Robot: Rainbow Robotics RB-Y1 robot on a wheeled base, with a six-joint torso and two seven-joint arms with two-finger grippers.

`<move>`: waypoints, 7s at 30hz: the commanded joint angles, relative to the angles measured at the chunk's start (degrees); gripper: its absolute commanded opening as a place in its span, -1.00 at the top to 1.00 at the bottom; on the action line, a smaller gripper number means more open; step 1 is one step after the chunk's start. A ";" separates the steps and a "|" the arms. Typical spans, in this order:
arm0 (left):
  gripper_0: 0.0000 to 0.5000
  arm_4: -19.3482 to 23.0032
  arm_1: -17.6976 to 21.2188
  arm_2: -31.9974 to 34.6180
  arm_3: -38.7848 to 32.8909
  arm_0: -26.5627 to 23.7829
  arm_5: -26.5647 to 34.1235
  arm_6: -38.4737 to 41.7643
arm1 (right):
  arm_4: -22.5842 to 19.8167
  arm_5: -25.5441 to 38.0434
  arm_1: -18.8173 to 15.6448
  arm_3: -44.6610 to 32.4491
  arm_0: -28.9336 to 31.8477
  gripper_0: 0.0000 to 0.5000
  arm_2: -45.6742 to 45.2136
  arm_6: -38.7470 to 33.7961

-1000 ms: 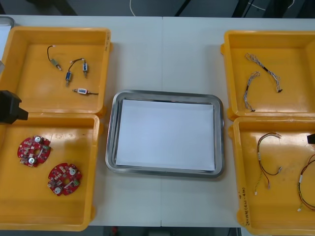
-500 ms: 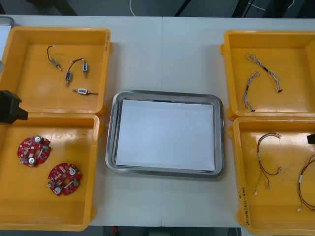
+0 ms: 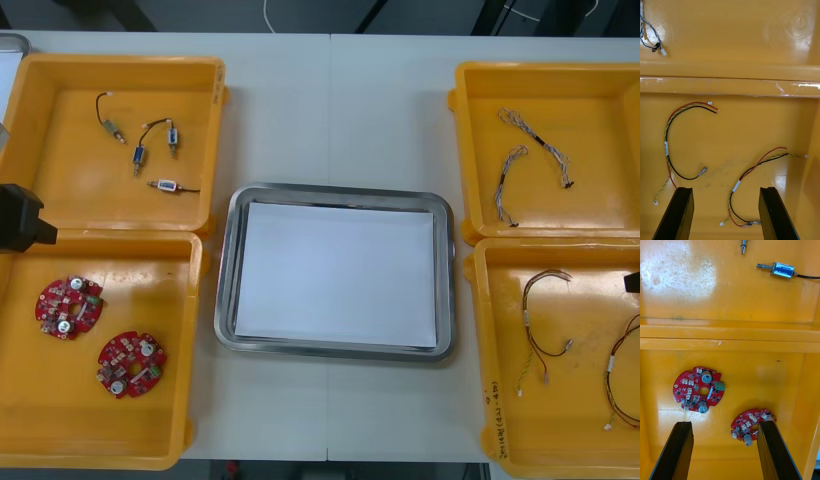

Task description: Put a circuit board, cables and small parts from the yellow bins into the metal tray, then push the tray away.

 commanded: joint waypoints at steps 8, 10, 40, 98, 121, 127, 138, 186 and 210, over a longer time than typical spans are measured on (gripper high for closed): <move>-1.00 0.71 -0.12 1.61 -0.79 2.57 0.37 1.27 | 0.07 0.15 0.12 -2.53 1.13 -1.00 -3.20 -1.68; -1.00 0.80 -0.12 1.61 -0.88 2.57 0.37 1.18 | 0.07 0.15 0.12 -2.97 1.66 -1.00 -3.73 -1.59; -1.00 -0.25 5.07 -1.56 -0.79 16.89 -12.25 -2.42 | -0.55 0.15 4.34 -11.94 14.32 -1.00 -8.12 -6.60; -1.00 -15.81 5.51 -20.45 7.39 21.46 -33.61 0.04 | 2.44 -20.29 5.83 6.61 17.39 -1.00 2.34 -12.75; -1.00 -18.18 5.51 -23.35 9.85 21.46 -37.48 1.09 | 4.38 -26.00 5.92 12.23 17.31 -1.00 7.26 -12.93; -0.01 -18.10 5.51 -23.35 9.76 21.46 -37.48 1.09 | 5.17 -26.00 5.92 12.23 17.39 -1.00 8.23 -13.28; 1.00 -16.87 5.51 -22.30 9.50 21.37 -37.21 1.01 | 6.40 -27.32 6.10 12.23 18.01 -1.00 9.63 -13.54; 1.00 3.88 5.07 -12.02 -2.19 -3.85 0.37 3.82 | 3.41 -24.86 6.71 4.32 20.56 1.00 4.45 -13.90; 1.00 -4.56 -8.38 -39.61 -3.25 -22.31 0.37 26.76 | -0.72 0.15 -1.11 -18.09 11.59 1.00 0.84 -13.37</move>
